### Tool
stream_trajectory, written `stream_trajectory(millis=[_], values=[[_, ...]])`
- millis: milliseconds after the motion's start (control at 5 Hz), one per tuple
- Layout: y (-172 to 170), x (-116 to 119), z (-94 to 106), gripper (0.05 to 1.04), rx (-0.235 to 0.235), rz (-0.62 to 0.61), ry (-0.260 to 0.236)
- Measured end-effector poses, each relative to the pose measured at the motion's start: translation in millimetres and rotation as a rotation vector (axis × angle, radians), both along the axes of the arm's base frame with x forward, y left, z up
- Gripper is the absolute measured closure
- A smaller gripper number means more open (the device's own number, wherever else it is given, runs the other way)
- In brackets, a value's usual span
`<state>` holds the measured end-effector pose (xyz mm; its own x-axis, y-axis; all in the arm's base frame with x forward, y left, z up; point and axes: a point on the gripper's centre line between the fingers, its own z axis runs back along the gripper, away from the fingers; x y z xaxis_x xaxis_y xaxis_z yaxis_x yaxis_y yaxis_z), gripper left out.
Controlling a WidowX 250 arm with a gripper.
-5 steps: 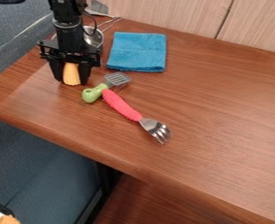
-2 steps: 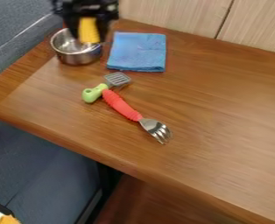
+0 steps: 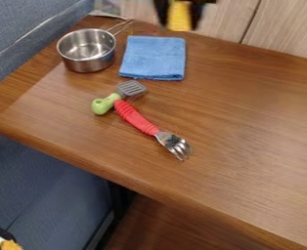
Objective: Move the yellow corn to the top middle of the table
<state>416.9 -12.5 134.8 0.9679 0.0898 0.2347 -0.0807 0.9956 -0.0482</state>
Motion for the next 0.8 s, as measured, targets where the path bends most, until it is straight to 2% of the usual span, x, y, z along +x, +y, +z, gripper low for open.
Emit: stream_trajectory(millis=[200, 400, 600, 800], values=[[-19, 26, -30.3, 0.410, -0.022, -0.040, 0.026], [-24, 50, -46.9, 0.410, -0.028, -0.064, -0.003], [-29, 65, -67.1, 0.410, -0.047, -0.100, -0.010], [-31, 72, -72.3, 0.410, -0.054, -0.118, -0.005]])
